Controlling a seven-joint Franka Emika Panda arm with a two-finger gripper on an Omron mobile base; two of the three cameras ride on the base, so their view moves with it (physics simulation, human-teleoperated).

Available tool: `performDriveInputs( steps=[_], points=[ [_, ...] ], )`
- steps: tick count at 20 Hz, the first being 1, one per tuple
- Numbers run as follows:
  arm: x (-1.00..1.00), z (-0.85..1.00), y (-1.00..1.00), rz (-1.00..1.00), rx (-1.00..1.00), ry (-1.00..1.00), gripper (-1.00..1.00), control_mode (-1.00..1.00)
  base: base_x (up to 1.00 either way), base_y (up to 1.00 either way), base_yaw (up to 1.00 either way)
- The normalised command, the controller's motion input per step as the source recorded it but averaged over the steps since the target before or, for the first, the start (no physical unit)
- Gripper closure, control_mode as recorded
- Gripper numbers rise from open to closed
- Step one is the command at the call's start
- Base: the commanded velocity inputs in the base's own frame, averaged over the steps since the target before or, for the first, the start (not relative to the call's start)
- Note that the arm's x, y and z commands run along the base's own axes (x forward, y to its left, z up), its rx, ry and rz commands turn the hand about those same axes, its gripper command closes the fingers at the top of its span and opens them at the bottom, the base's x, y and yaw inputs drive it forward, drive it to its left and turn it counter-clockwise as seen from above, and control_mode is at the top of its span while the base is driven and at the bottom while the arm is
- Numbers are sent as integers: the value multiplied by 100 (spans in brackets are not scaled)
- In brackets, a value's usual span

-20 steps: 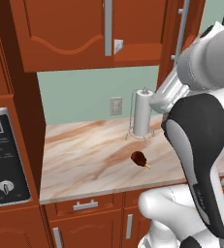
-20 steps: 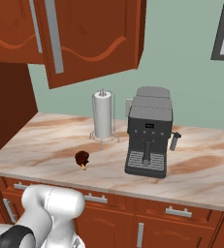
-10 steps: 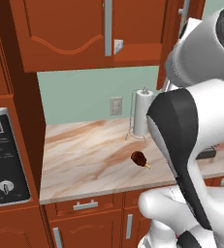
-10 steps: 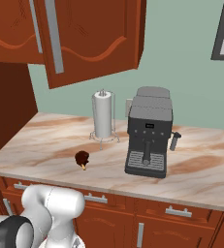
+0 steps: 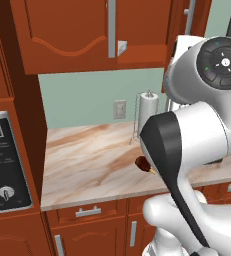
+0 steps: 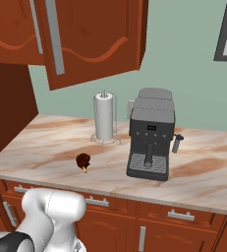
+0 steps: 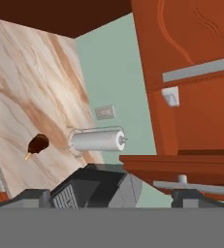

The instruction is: Retrieve the tupperware from the cabinet, then place the raw meat into the tupperware to avoid contamination.

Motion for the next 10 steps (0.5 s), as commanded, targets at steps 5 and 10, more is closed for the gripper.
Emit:
performDriveInputs(
  steps=[5, 10],
  points=[
    [27, -15, -6, 3, -1, -2, -100, -100, 0, 0, 0],
    [36, -9, 0, 3, -4, -3, -100, -100, 0, 0, 0]
  ],
)
